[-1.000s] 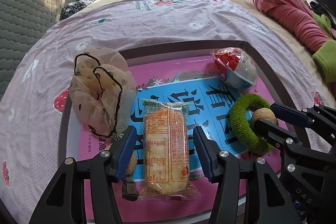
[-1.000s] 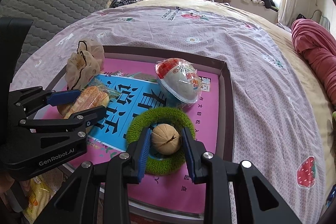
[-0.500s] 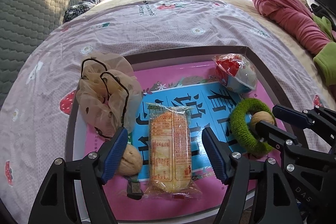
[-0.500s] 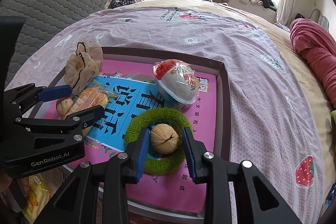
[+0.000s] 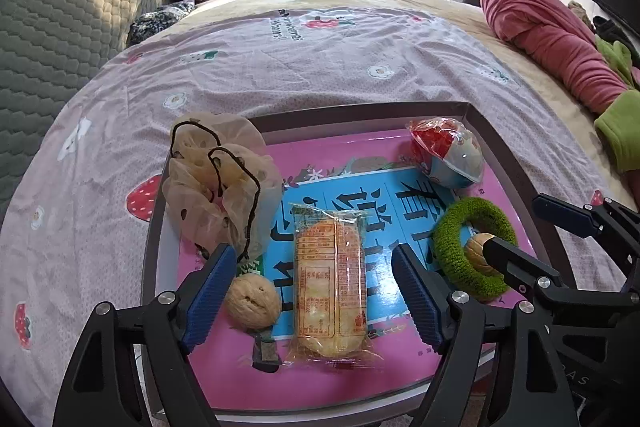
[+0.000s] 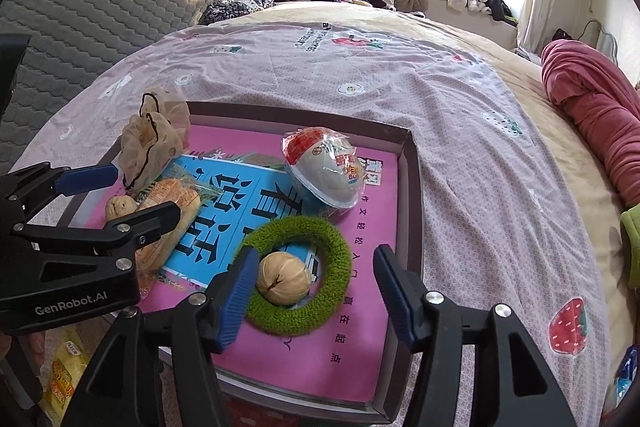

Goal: Organize objects
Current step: 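Open the left gripper on the wafer pack while the right gripper releases the walnut, then withdraw both open grippers up from the tray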

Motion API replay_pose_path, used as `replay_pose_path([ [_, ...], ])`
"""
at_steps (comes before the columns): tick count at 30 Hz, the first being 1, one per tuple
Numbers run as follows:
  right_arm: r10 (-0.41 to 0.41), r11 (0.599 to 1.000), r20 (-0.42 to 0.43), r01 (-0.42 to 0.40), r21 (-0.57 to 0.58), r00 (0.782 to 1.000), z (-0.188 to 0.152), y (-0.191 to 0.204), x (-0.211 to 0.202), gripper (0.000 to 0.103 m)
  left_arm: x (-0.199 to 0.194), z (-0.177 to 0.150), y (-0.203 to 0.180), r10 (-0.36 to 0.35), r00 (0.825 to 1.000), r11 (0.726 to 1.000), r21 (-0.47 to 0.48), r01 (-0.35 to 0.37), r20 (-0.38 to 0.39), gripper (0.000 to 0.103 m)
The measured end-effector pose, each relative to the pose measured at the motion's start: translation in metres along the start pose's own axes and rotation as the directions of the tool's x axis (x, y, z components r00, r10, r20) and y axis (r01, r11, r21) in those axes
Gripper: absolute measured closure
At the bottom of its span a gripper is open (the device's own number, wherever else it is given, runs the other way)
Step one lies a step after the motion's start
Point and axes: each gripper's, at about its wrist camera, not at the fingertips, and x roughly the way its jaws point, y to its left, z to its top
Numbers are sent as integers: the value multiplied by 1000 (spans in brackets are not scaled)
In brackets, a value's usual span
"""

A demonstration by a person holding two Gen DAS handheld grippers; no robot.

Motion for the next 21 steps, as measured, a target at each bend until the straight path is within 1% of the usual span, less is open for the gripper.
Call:
replay_pose_path([
  [6, -7, 1000, 13, 7, 1, 1000, 1, 0, -5, 40, -2, 1, 2, -9, 1000, 1000, -2, 9, -7, 18],
  [8, -7, 1000, 19, 6, 2, 1000, 2, 0, -7, 38, -3, 1, 3, -14, 1000, 1000, -3, 14, -5, 11],
  [11, -5, 1000, 31, 5, 3, 1000, 4, 0, -10, 34, -7, 2, 4, -10, 1000, 1000, -7, 10, 5, 10],
  [17, -5, 1000, 47, 5, 10, 999, 6, -1, -15, 33, -12, 2, 6, -17, 1000, 1000, -18, 18, 16, 10],
  [18, -3, 1000, 50, 2, 12, 999, 6, -1, -16, 32, -12, 2, 6, -15, 1000, 1000, -18, 15, 13, 10],
  [21, 2, 1000, 69, -4, 18, 998, 7, -2, -22, 28, -14, 2, 6, 7, 1000, 1000, -12, -6, 23, 10],
])
